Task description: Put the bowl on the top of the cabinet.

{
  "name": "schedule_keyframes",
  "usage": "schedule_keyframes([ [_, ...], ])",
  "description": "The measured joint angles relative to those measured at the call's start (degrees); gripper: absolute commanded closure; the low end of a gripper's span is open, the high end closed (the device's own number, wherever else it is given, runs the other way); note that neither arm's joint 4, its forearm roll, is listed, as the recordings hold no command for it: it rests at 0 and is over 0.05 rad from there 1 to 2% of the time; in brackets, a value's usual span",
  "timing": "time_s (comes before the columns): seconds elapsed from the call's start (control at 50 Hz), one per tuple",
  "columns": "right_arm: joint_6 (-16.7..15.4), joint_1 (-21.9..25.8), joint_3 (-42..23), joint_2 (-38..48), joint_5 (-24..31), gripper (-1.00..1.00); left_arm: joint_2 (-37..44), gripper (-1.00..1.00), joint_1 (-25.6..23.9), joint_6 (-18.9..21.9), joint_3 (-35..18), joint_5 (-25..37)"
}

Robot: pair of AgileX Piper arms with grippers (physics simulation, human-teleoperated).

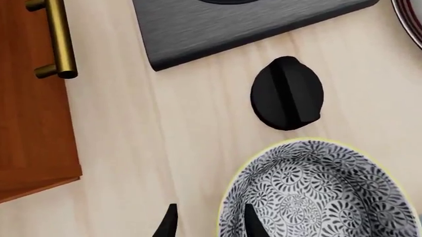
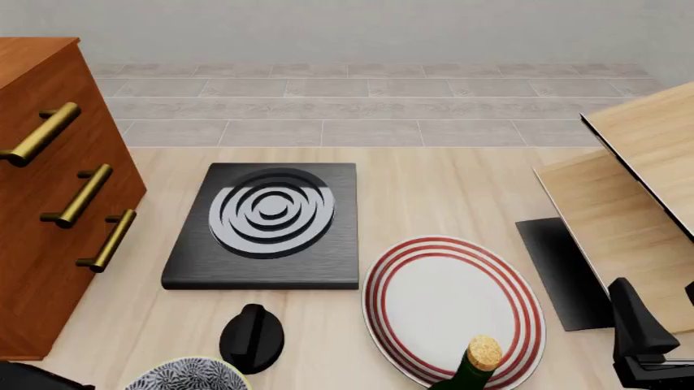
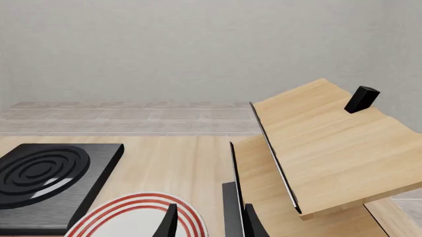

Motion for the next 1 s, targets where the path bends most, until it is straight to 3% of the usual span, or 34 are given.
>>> schedule_keyframes([
  [0.52,0.0,0.0,0.0,0.0,0.0,-1.0,2.18,-1.0,-1.33,1.05,1.43,-1.99],
  [0.54,0.0,0.0,0.0,0.0,0.0,-1.0,2.28,1.0,-1.35,1.08,1.46,-2.08],
  [1.0,0.0,-0.01,0.0,0.0,0.0,-1.0,-1.84,1.0,-0.63,1.33,-3.11,1.31],
])
